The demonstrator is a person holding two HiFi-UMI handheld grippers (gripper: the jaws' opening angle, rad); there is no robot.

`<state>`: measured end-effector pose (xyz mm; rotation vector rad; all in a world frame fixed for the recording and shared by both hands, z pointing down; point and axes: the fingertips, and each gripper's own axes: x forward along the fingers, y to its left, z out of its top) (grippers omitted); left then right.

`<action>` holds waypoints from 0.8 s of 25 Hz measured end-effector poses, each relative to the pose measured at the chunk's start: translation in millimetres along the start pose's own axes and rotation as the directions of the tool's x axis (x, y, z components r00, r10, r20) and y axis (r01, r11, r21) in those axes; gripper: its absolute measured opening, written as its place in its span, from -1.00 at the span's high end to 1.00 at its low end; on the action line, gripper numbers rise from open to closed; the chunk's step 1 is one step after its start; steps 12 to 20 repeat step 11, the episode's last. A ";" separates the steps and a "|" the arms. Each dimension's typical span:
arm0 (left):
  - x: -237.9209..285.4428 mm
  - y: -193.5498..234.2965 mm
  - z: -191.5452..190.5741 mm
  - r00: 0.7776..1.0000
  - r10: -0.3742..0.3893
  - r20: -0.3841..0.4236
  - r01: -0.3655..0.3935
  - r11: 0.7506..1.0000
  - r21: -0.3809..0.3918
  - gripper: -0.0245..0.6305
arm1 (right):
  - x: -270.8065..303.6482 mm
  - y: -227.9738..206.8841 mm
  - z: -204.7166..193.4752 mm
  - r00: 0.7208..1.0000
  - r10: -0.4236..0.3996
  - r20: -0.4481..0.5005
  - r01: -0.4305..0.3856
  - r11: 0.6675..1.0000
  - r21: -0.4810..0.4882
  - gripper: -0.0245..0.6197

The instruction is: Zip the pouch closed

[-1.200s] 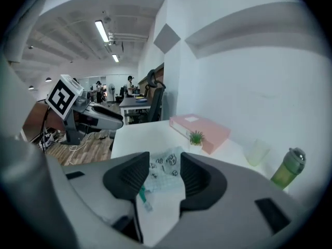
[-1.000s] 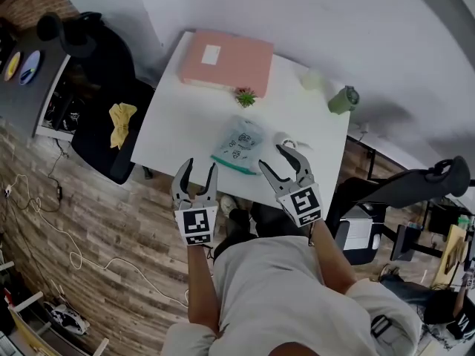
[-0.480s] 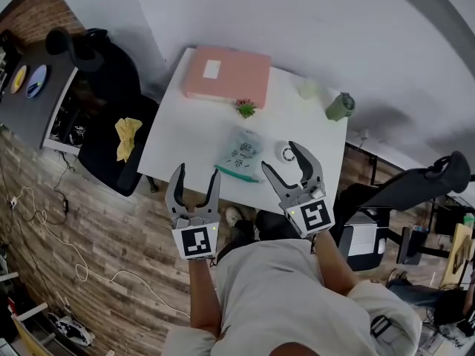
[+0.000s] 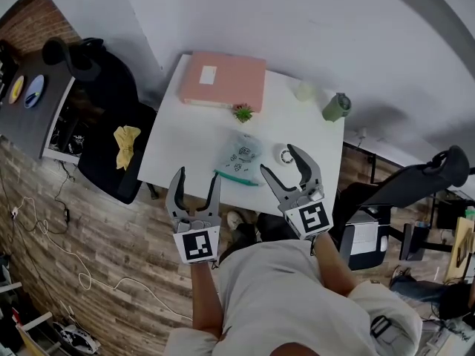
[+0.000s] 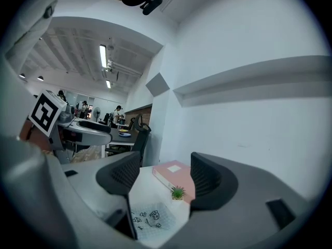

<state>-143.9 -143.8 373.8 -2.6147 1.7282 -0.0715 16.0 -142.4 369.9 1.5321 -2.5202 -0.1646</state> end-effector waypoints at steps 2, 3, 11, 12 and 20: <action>2.5 -1.7 0.6 1.000 -0.009 0.003 0.009 1.000 0.002 0.02 | -0.6 -1.8 -1.5 1.000 -0.007 0.003 0.007 1.000 -0.003 0.01; 4.2 -2.9 0.8 1.000 -0.012 0.007 0.012 1.000 0.002 0.02 | -0.5 -2.2 -1.8 1.000 -0.010 0.009 0.010 1.000 0.004 0.01; 13.4 -22.6 5.4 0.999 -0.031 0.017 0.031 0.999 0.018 0.02 | -6.8 -15.2 -0.3 1.000 -0.019 0.023 0.019 1.000 0.017 0.02; 13.4 -22.6 5.4 0.999 -0.031 0.017 0.031 0.999 0.018 0.02 | -6.8 -15.2 -0.3 1.000 -0.019 0.023 0.019 1.000 0.017 0.02; 13.4 -22.6 5.4 0.999 -0.031 0.017 0.031 0.999 0.018 0.02 | -6.8 -15.2 -0.3 1.000 -0.019 0.023 0.019 1.000 0.017 0.02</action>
